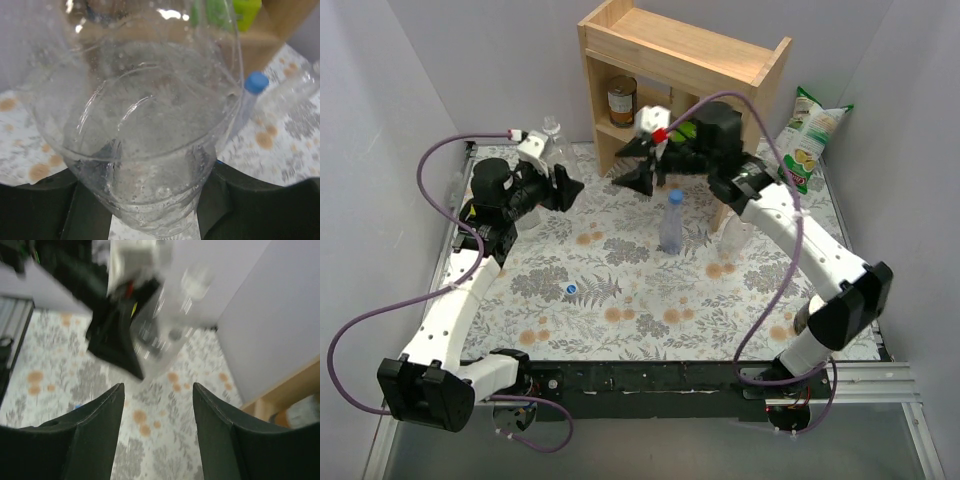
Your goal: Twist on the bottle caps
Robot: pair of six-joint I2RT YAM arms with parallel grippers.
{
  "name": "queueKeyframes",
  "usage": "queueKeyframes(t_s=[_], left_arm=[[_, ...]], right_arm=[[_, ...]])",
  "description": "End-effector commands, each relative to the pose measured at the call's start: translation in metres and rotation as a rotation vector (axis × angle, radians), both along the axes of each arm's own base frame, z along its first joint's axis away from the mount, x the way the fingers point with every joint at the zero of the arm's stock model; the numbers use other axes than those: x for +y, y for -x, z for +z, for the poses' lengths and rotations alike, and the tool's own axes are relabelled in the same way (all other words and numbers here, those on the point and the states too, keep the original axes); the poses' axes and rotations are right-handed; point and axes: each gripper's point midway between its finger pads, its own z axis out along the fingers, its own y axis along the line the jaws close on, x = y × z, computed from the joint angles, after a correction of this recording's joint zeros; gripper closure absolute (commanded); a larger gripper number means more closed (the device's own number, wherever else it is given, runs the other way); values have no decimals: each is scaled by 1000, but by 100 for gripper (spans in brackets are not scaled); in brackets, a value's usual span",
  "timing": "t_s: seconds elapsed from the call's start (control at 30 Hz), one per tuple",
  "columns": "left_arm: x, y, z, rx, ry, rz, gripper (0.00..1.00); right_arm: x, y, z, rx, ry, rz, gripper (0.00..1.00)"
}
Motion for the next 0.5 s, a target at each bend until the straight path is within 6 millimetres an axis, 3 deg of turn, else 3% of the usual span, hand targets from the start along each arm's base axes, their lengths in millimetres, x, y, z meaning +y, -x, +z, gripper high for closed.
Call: queueKeyframes(t_s=[0.0,0.03,0.07,0.13,0.17,0.23,0.27,0.33,0.4,0.47], left_arm=[[31,-11,86,-198,51,196,100],[31,-8,90,-204,45,189,100],[30,-4,93,-209,39,176,100],[24,5,87,-188,10,121,100],[22,8,84,-181,-2,96,100],[19,17,72,-154,-32,54,100],[18,22,70,-155,-32,41,100],[19,35,74,-181,-22,34,100],[19,46,67,-174,-12,15,100],[20,50,58,-143,2,12,100]], right_arm=[[27,11,-130,34,337,118,37],[37,23,-148,43,364,150,36],[47,19,-164,27,391,133,35],[67,32,-184,11,437,164,35],[77,31,-208,29,478,185,36],[95,41,-231,31,528,215,36],[109,36,-244,43,546,225,36],[126,40,-257,59,560,254,37],[143,39,-275,77,570,277,36],[152,50,-290,111,563,352,34]])
